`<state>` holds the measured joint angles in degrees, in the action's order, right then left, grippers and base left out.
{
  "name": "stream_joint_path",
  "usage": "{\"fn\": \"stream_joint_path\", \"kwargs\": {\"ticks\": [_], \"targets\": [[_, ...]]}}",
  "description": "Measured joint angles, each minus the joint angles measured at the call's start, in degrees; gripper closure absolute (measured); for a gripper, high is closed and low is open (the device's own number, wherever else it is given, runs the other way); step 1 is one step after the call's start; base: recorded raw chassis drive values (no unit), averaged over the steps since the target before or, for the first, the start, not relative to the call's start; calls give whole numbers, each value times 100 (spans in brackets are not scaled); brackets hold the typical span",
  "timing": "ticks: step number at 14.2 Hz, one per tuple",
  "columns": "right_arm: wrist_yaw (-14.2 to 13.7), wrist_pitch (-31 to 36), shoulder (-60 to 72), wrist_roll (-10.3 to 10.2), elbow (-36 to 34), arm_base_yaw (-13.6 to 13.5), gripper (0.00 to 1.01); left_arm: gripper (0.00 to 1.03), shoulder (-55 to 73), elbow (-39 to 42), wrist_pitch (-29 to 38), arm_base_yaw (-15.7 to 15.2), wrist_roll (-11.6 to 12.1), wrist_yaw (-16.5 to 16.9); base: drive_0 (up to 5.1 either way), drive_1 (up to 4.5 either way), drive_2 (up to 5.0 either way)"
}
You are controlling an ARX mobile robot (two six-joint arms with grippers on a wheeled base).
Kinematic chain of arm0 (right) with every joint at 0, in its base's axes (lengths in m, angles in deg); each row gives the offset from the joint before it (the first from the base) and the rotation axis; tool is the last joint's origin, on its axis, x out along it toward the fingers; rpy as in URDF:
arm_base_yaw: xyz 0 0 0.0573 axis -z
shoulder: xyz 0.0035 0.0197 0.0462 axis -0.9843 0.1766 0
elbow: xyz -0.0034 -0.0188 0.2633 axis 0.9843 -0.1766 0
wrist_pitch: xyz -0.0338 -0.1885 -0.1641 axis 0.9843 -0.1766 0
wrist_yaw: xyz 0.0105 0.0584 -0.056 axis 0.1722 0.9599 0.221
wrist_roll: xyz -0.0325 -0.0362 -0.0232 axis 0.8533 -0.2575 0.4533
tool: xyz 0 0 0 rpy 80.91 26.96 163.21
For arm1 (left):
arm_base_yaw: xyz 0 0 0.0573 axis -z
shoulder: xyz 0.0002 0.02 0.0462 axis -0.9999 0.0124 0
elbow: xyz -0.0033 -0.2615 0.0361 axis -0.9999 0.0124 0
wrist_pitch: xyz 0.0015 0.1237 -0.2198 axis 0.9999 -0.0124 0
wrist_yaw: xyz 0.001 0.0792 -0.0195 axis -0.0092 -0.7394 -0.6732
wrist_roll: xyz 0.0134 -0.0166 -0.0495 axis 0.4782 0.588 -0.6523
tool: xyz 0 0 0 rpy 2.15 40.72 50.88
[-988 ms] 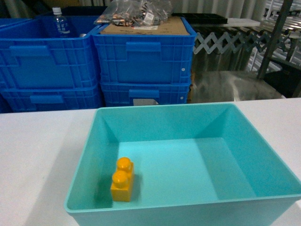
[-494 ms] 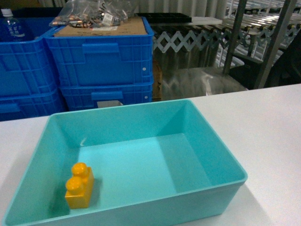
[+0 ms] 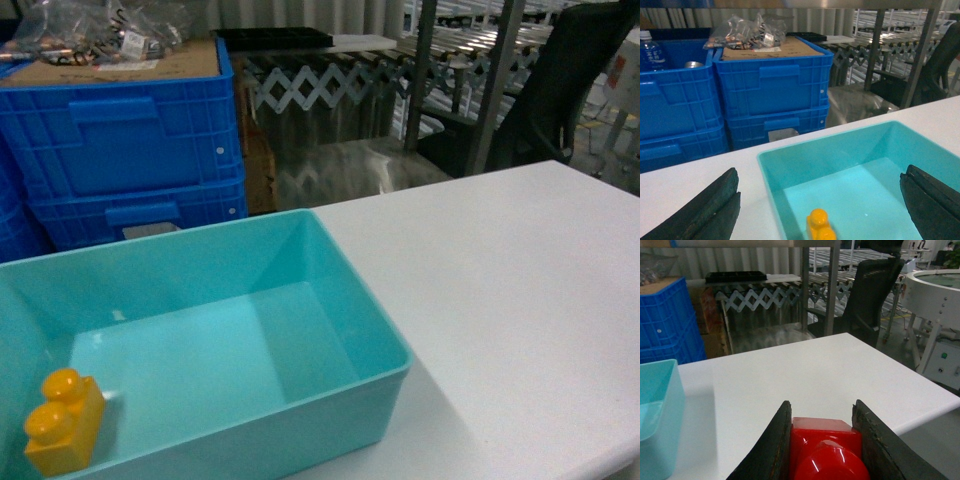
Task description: Pick red block from blue box to shelf
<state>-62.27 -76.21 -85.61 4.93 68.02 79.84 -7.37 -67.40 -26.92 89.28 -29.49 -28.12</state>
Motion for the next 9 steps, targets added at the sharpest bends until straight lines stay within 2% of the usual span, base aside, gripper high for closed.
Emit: {"fn": "stream_joint_path", "kwargs": {"ticks": [9], "targets": [[0, 0, 0, 0, 0, 0, 72, 5, 0, 0, 0, 2, 0, 0, -155, -155, -155]]}}
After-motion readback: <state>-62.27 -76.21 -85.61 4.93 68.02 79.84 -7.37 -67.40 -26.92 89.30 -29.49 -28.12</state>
